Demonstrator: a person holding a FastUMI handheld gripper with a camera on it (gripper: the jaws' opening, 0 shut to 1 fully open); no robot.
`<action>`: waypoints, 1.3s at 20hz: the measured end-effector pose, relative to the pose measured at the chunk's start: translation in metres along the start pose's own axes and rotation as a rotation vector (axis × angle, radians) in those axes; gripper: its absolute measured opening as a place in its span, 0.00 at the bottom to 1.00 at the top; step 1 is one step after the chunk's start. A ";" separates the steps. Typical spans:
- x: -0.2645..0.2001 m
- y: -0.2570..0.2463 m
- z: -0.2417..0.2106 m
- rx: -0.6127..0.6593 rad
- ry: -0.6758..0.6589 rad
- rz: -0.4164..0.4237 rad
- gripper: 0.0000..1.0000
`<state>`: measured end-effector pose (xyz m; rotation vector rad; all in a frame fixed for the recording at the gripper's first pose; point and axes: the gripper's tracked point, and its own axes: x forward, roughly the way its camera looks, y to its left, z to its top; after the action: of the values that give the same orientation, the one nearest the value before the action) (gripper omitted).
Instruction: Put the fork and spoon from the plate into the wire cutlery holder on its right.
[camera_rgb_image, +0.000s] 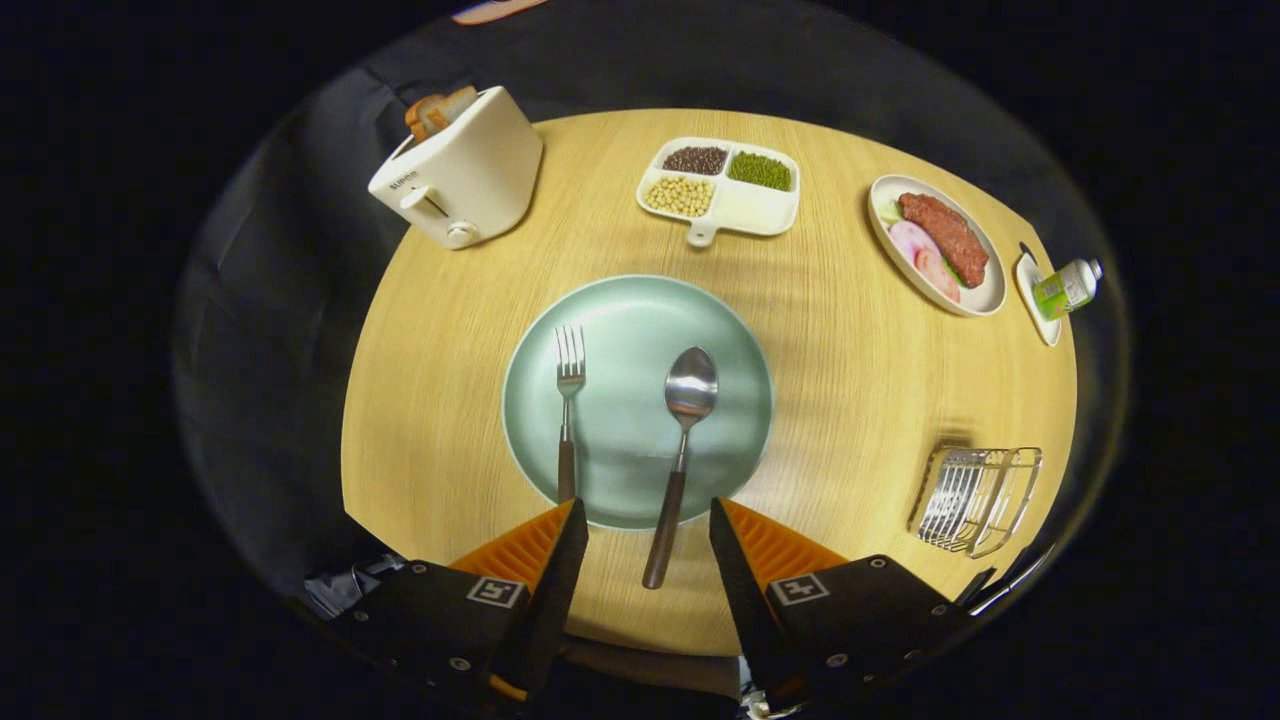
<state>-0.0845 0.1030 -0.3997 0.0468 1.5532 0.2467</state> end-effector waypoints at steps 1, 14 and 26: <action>0.007 -0.002 0.001 -0.002 0.019 -0.014 0.70; 0.065 -0.010 -0.011 0.042 0.149 -0.092 0.27; 0.067 -0.017 0.005 0.090 0.059 -0.050 0.07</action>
<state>-0.0779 0.0991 -0.4685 0.0713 1.6219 0.1399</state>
